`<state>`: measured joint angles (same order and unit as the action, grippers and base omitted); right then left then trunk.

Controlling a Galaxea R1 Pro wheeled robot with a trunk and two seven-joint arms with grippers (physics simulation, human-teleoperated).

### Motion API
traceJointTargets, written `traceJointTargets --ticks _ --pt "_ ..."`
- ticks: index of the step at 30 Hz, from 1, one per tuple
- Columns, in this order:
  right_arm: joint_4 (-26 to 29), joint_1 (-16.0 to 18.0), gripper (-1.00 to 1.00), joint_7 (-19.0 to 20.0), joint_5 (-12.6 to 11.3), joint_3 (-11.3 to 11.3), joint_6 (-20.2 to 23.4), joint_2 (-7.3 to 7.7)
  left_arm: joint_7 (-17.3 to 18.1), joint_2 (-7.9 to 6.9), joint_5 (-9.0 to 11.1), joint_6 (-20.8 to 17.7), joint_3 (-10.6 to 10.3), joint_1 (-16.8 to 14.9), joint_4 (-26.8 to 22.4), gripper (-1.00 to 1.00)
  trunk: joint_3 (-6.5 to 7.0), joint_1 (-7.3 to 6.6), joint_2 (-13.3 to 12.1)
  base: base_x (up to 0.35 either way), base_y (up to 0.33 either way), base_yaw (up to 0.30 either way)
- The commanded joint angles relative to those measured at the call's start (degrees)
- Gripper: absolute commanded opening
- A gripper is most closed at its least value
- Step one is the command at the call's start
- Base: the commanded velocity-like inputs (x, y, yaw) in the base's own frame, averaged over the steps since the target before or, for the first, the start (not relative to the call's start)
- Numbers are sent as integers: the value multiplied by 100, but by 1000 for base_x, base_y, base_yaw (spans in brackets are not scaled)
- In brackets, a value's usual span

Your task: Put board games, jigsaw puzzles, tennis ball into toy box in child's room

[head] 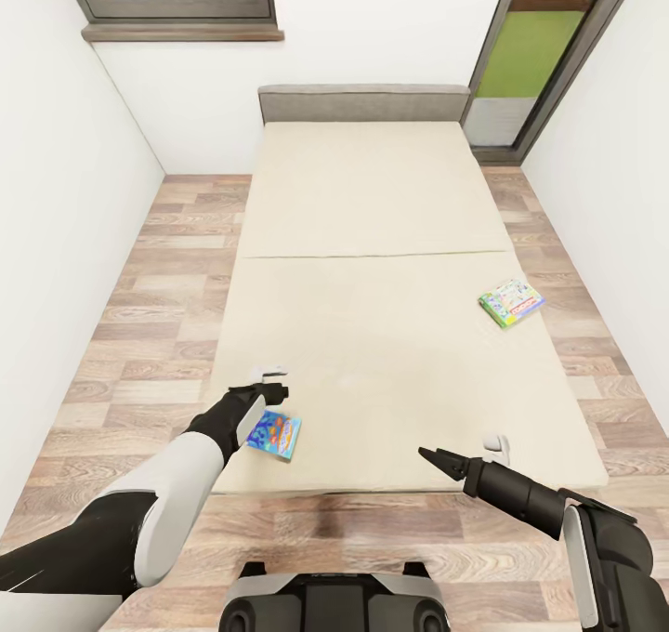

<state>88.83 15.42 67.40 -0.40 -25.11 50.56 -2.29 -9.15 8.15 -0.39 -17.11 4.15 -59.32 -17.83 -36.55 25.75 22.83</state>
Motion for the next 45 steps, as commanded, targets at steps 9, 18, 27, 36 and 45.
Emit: traceJointTargets --ticks 9,18,27,36,45 --pt "3 13 100 19 -4 -11 51 20 -16 17 -10 -41 50 -1 -10 100 -84 3 9 7 -6 0" --pt "2 13 100 20 -4 -11 53 26 -16 12 -14 -34 49 -1 -10 100 -168 3 9 0 0 0" --pt "33 23 100 93 -8 -11 117 38 -17 4 -12 -33 43 -1 -10 100 -252 3 9 0 0 0" --pt "166 30 100 1395 -9 -13 164 48 -17 3 -6 -30 42 -2 -10 100 -337 3 9 0 0 0" --pt "185 23 100 2030 13 -50 88 53 -17 -4 -4 -29 51 -3 -10 100 -421 3 9 0 0 0"
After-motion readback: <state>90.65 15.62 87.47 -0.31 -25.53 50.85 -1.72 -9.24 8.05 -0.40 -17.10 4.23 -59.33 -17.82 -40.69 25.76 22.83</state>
